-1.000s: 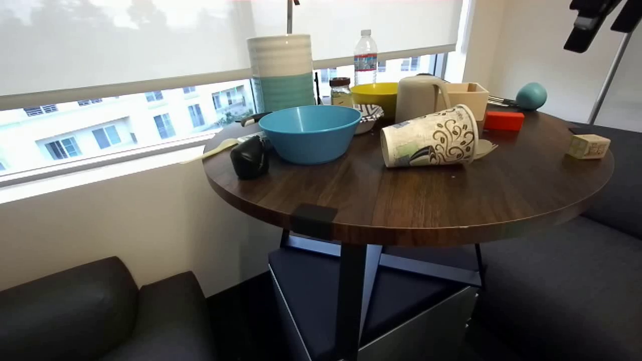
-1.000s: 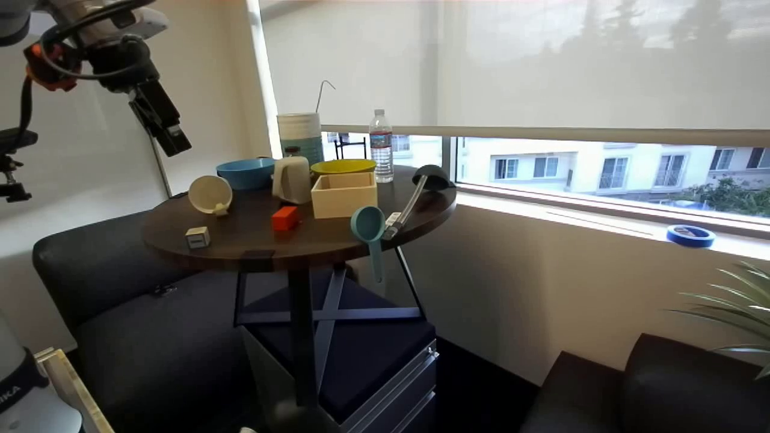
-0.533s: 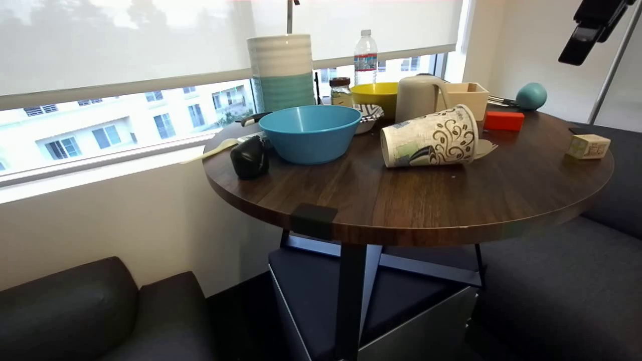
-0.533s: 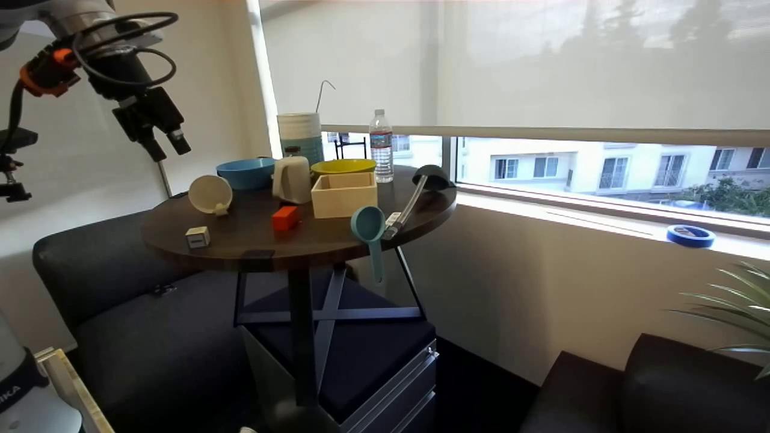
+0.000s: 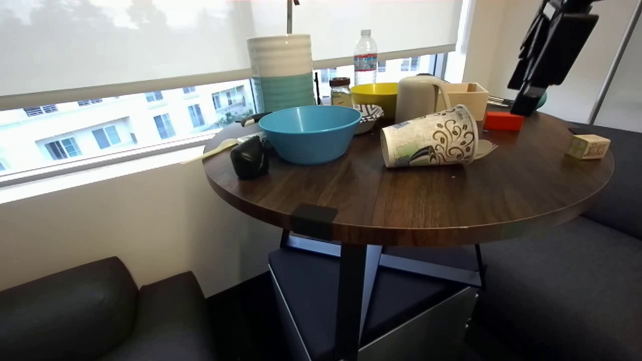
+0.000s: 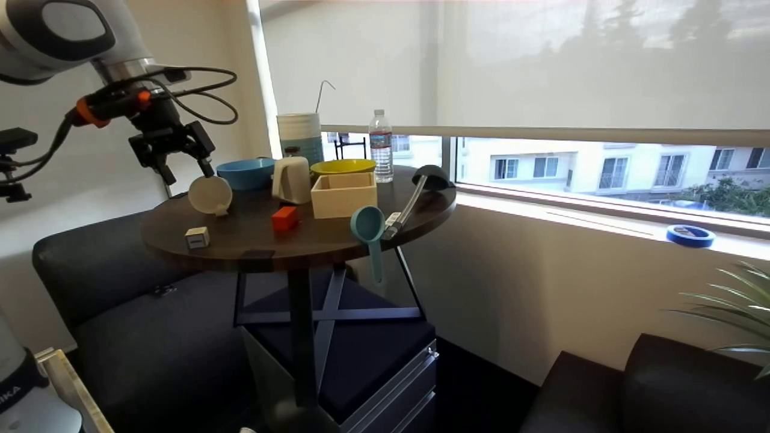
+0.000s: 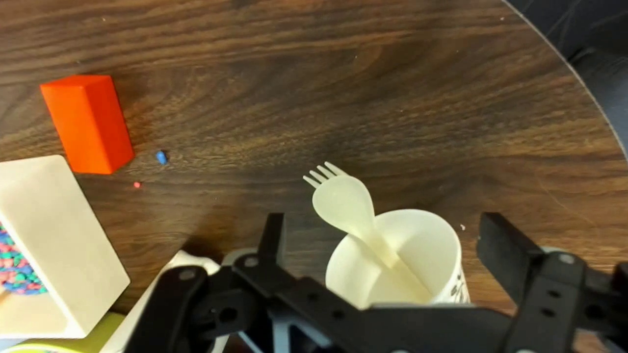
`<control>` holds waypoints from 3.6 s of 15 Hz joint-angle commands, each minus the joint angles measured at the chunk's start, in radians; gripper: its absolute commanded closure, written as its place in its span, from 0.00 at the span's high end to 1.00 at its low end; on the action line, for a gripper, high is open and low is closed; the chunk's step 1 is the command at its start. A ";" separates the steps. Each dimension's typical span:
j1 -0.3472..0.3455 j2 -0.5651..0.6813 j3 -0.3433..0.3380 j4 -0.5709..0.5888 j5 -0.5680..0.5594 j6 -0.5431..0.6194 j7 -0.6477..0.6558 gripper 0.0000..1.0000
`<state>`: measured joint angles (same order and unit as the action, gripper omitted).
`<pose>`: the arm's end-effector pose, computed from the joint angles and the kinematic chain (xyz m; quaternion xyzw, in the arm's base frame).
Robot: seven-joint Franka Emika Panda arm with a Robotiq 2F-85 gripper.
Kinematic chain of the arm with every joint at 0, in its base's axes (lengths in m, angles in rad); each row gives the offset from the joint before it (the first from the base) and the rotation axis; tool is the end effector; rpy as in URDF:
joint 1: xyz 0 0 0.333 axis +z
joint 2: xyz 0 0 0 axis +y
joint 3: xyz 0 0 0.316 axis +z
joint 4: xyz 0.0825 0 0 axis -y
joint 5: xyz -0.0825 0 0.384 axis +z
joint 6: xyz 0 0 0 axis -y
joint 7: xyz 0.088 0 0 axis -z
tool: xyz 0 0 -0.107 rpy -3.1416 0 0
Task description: Remove the spoon and folk from the cup and put them on the table
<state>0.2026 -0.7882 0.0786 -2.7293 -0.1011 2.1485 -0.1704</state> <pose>0.3186 0.0874 0.4654 0.9636 0.2362 0.1050 0.0681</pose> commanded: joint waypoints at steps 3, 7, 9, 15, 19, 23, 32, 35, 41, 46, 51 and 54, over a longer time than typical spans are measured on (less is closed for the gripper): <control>-0.004 -0.002 0.006 0.003 0.002 -0.002 0.002 1.00; 0.011 0.059 -0.093 -0.016 0.008 0.078 -0.152 1.00; 0.017 0.083 -0.131 -0.029 0.014 0.122 -0.217 1.00; 0.080 0.167 -0.193 -0.029 0.049 0.211 -0.385 1.00; 0.107 0.196 -0.203 -0.029 0.068 0.228 -0.467 1.00; 0.098 0.228 -0.194 -0.029 0.071 0.284 -0.484 1.00; 0.079 0.277 -0.187 -0.029 0.051 0.364 -0.499 0.52; 0.069 0.270 -0.185 -0.029 0.047 0.356 -0.497 0.59; 0.063 0.267 -0.182 -0.029 0.047 0.354 -0.496 0.28; 0.064 0.263 -0.181 -0.024 0.047 0.351 -0.497 0.55; 0.062 0.259 -0.179 -0.024 0.043 0.347 -0.501 0.52; 0.059 0.257 -0.177 -0.024 0.040 0.345 -0.504 0.26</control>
<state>0.2790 -0.5248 -0.1133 -2.7551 -0.0585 2.4906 -0.6553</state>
